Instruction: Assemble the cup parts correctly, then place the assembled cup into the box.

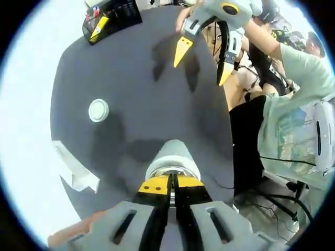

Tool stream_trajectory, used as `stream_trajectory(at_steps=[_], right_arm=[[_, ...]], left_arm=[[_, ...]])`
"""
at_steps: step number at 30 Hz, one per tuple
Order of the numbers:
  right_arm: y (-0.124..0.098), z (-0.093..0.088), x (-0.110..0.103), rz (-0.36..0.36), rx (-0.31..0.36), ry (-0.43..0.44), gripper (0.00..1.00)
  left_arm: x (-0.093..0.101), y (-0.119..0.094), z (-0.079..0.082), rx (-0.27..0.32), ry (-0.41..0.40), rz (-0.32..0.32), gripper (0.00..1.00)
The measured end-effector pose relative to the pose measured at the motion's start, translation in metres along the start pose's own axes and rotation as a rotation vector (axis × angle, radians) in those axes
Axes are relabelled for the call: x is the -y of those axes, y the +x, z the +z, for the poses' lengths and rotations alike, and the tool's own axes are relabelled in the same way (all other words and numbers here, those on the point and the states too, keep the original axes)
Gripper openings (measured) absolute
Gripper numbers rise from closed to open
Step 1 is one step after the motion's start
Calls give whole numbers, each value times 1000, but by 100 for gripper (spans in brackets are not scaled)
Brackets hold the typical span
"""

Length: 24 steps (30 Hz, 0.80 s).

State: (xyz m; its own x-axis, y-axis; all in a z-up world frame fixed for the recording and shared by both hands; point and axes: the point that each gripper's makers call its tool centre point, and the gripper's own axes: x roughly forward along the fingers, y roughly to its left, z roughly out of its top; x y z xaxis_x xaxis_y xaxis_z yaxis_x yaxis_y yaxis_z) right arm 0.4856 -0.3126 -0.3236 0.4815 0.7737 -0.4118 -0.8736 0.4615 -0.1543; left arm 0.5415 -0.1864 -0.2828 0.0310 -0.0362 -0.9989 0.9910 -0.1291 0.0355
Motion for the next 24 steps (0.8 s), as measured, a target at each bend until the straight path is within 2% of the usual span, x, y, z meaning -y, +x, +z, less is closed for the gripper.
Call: stream_trajectory(at_steps=[11,19,24], right_arm=[[-2,-1,0,-6,-8,-5,47],[-3,-3,2,-7,-14,-5,47],[-3,-4,2,-8,-15,-7,47]], left_arm=[[-1,-1,-1,14,-41,-12,3],[-1,-2,-5,0,-32,-16,5],[0,-3,-2,16,-42,-16,6]])
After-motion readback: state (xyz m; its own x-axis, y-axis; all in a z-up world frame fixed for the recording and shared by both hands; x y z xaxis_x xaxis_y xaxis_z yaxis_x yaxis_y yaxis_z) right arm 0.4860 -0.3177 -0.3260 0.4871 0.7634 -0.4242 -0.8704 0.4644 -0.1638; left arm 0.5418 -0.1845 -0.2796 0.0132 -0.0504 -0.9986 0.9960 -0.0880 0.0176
